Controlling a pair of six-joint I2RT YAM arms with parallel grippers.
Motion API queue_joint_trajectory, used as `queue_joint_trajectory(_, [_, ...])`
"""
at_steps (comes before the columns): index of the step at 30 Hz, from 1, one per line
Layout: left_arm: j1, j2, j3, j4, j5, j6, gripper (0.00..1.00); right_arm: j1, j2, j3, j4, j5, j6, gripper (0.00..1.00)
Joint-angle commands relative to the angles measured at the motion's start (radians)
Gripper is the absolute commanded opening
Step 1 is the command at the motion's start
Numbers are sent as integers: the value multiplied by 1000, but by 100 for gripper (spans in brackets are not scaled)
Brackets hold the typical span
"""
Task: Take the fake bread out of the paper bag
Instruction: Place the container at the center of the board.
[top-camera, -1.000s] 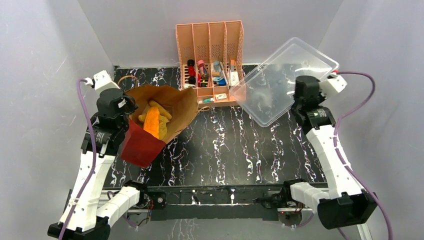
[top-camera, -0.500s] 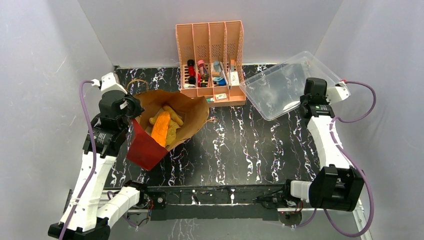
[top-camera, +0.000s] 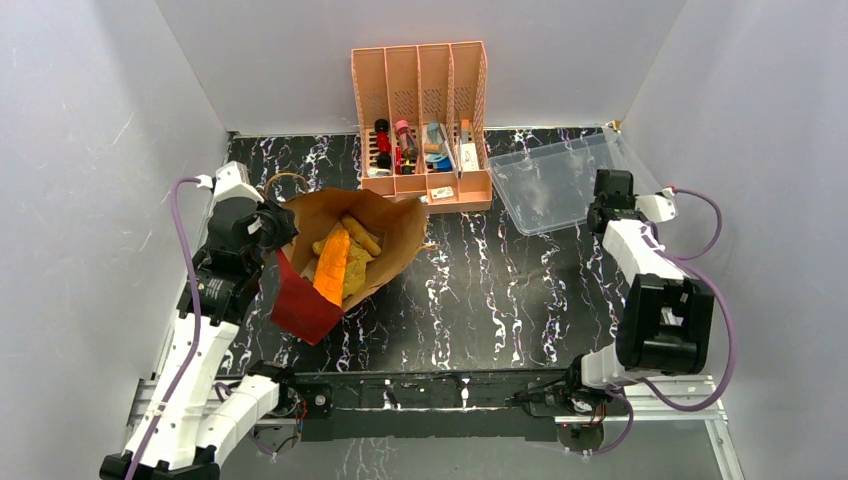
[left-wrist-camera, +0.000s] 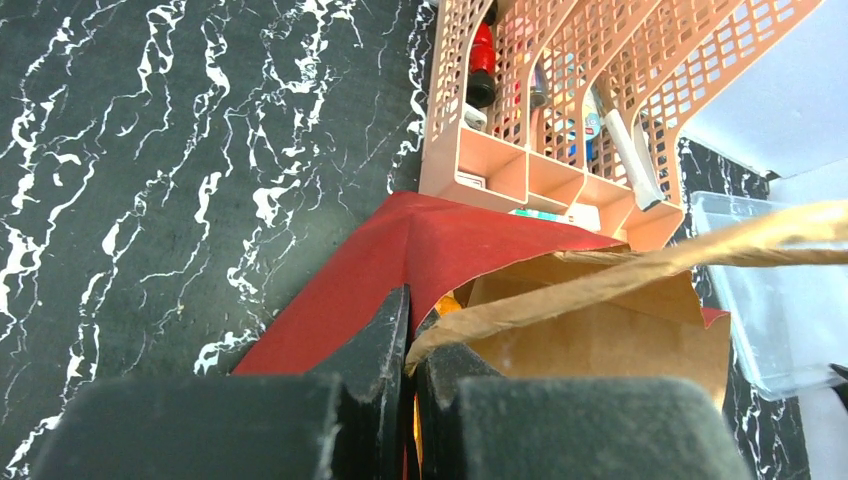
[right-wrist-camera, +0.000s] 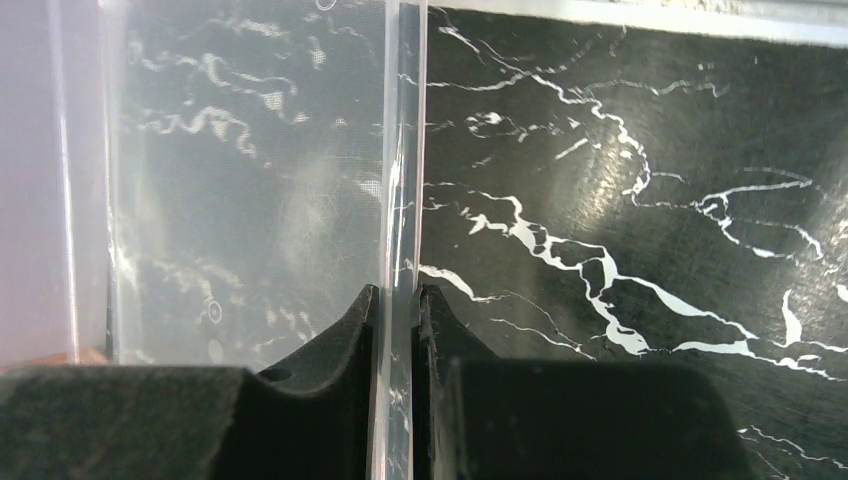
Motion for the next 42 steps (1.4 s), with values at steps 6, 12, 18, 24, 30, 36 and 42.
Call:
queue_joint_trajectory(6, [6, -75, -68, 170, 58, -71, 0, -5, 56, -34, 105, 61, 176, 0])
queue_joint_trajectory(12, [6, -92, -95, 193, 61, -93, 0, -5, 127, -33, 106, 73, 209, 0])
queue_joint_trajectory(18, [6, -111, -115, 196, 36, -112, 0, -1, 177, -30, 128, 76, 221, 0])
queue_joint_trajectory(24, [6, -130, -122, 192, -13, -149, 0, 1, 219, -27, 150, 64, 207, 25])
queue_joint_trajectory(30, [6, -141, -125, 168, -45, -176, 0, 2, 218, -80, 234, -14, 134, 66])
queue_joint_trajectory(36, [6, -142, -93, 138, -51, -192, 0, 6, 154, -92, 221, -18, 51, 83])
queue_joint_trajectory(42, [6, -127, -63, 100, -66, -248, 0, 51, 49, -102, 185, 44, -42, 89])
